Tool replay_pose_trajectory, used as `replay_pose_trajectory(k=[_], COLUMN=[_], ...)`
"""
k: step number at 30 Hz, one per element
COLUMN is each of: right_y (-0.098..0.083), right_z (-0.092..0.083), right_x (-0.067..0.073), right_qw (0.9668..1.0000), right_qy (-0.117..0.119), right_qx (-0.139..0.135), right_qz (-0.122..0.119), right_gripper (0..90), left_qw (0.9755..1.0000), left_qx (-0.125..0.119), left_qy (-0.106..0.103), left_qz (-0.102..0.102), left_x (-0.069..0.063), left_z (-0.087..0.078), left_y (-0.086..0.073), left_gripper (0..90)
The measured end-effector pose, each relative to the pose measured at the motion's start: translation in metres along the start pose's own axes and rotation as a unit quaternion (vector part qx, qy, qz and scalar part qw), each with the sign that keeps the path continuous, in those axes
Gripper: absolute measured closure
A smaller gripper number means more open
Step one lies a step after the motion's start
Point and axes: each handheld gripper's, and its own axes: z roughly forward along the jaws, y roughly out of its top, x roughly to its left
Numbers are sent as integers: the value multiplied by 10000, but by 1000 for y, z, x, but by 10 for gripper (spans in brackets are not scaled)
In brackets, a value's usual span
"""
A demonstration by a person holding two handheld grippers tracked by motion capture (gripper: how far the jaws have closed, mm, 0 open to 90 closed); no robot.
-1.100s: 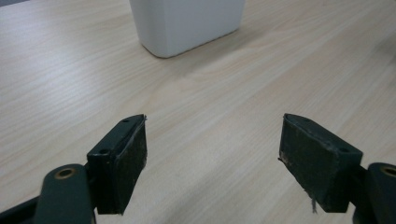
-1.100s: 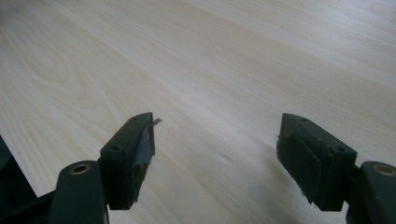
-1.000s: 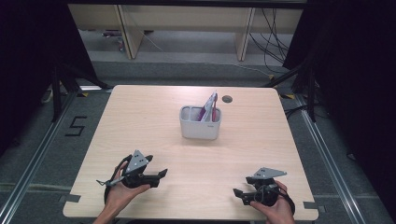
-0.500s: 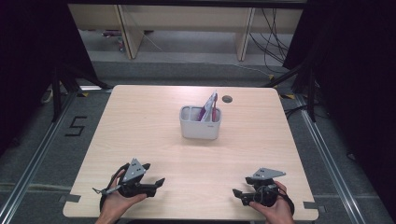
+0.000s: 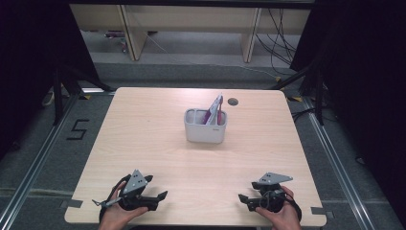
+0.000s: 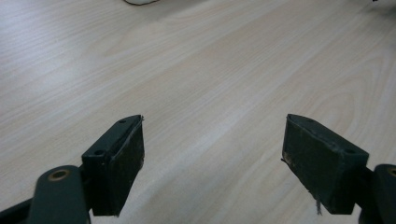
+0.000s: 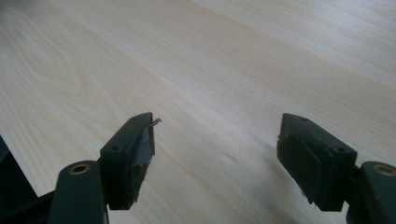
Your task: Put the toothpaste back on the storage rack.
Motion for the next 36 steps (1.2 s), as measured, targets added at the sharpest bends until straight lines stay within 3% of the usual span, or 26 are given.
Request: replay_pose_trajectory(k=[2,3,5,9,11,13,14,16,17,19,20,23,24,28,29,36], right_y=[0,0,0,0,0,0,0,0,0,0,0,0,0,0,0,0], right_z=[0,1,1,1,1,1,2,2,1,1,1,1,1,1,1,1], right_x=[0,-1,-2,-1,-1,-1,-2,-3,-3,-2,-2,-2,-2,-2,-2,-2], right_qw=[10000,9999,9998,9999,9999,9999,9998,9998,9998,9998,9998,9998,9999,9999,9999,9999], right_qy=[-5,0,10,28,6,14,-5,-7,-12,-17,-55,-16,10,19,10,28], right_qx=[0,-23,-53,-25,-31,-34,-55,-55,-56,-55,-59,-40,-25,-32,-31,-26], right_qz=[-10,-103,-171,-108,-109,-122,-191,-208,-209,-202,-208,-179,-150,-154,-155,-143], right_gripper=[286,286,286,286,286,286,286,286,286,286,286,286,286,286,286,286], left_qw=[10000,10000,10000,9986,9974,9979,9973,9981,9973,9979,9966,9974,9966,9972,9953,9961], left_qx=[63,-17,9,253,358,250,298,223,307,276,401,360,417,397,565,512], left_qy=[16,2,45,147,234,234,224,196,232,221,269,282,315,288,313,314], left_qz=[59,-30,53,451,581,552,640,538,626,538,670,561,631,567,720,641], left_x=[-2,-4,-6,-13,-17,-22,-22,-28,-27,-30,-29,-31,-30,-32,-30,-29], left_z=[-2,-1,-3,-6,-7,-7,-8,-8,-9,-8,-9,-8,-8,-6,-7,-6], left_y=[-1,-2,-3,-5,-6,-7,-7,-8,-9,-10,-10,-12,-13,-13,-12,-13], left_gripper=[202,201,201,201,201,202,203,204,206,207,208,210,210,211,211,211])
